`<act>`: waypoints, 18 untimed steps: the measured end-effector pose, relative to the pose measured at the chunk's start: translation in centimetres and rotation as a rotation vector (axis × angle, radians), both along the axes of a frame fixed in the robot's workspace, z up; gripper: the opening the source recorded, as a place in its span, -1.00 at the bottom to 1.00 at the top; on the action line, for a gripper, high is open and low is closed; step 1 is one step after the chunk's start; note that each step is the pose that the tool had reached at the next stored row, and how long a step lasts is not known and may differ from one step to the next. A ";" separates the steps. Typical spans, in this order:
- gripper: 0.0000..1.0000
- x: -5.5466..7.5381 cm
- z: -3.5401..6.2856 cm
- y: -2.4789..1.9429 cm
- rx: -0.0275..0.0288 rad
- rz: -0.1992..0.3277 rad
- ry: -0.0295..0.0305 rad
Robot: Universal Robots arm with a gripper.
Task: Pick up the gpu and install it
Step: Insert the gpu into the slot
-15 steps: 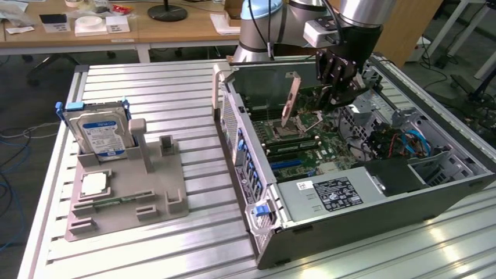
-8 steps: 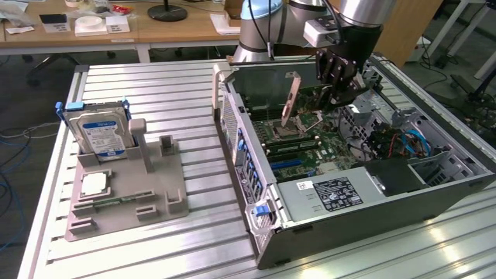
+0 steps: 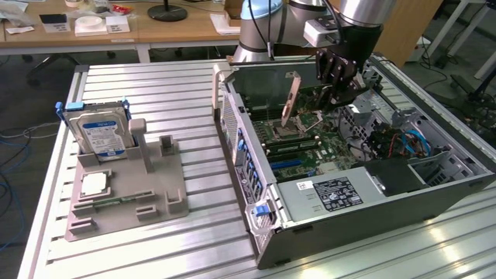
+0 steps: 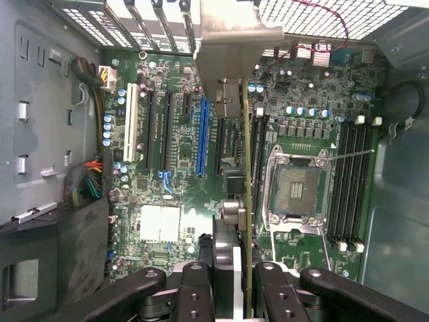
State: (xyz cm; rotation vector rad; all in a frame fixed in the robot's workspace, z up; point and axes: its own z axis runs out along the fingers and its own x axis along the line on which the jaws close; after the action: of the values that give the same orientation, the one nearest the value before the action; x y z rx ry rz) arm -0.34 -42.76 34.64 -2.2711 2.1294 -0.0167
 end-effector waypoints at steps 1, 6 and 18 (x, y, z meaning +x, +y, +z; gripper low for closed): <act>-0.44 0.0 0.00 0.00 0.0000 0.000 0.0000; -0.44 0.0 0.03 0.00 -0.0001 0.000 0.0001; -0.44 0.0 0.16 0.00 0.0005 0.000 0.0000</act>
State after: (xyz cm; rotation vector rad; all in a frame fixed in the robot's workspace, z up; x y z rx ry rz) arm -0.34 -42.76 34.80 -2.2708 2.1292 -0.0161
